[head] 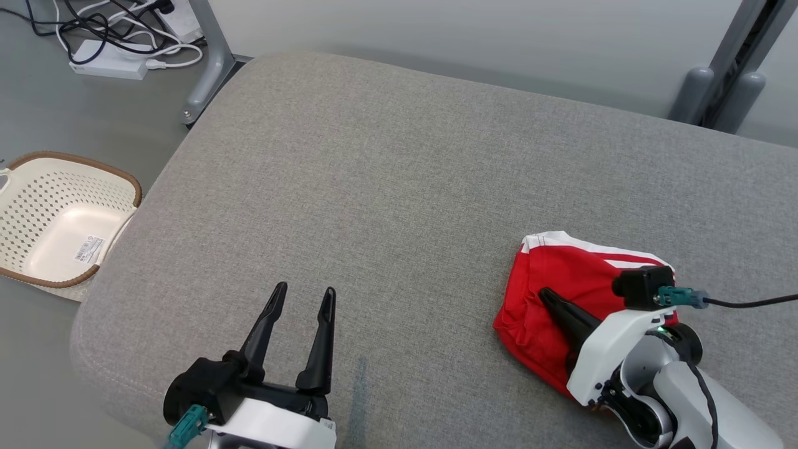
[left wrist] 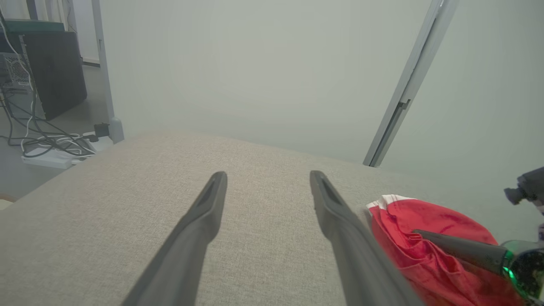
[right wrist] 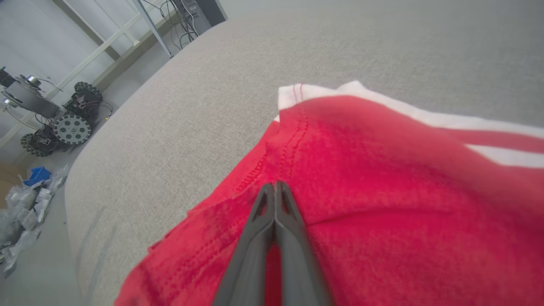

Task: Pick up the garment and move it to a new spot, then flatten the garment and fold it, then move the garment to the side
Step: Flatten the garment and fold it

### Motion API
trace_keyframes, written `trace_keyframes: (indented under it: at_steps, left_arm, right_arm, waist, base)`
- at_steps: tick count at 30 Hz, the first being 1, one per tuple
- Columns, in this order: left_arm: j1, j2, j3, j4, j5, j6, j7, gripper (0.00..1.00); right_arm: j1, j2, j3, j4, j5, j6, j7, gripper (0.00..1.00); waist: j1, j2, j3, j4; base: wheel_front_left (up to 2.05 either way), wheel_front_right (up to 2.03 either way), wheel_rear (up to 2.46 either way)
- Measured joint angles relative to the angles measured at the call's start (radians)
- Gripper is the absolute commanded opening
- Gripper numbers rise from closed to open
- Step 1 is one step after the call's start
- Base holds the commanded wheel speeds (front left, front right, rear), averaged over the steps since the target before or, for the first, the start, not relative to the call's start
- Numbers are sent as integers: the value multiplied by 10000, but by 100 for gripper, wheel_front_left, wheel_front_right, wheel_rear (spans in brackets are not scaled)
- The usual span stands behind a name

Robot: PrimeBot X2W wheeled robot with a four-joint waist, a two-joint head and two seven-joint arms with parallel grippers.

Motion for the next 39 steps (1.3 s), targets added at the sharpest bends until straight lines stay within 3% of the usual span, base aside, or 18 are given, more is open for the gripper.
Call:
trace_keyframes:
  at_steps: [14,21,29,35,39]
  left_arm:
    - [60,-2,81,44,35,10,2,100]
    - [196,-2,105,84,94,4,0,100]
    - [287,-2,94,52,105,0,0,100]
    - [411,-4,222,-115,151,6,0,100]
    - [418,-4,359,-253,171,17,0,100]
  right_arm:
    - [528,-483,1574,-922,1476,0,81,0]
    - [-43,-679,1020,-1147,1503,0,-1011,0]
    - [-379,-704,-190,-192,-119,0,-2395,0]
    - [-264,-387,-1532,-13,-2025,0,-2801,0]
    - [196,-180,-2938,-564,-3923,2,-2834,0]
  waist:
    - [0,0,-401,-299]
    - [0,0,-546,-402]
    - [0,1,-756,-430]
    - [-1,0,-925,-665]
    - [0,0,-1015,-928]
  base:
    - [0,0,0]
    - [0,0,0]
    - [0,0,0]
    - [0,0,0]
    - [0,0,0]
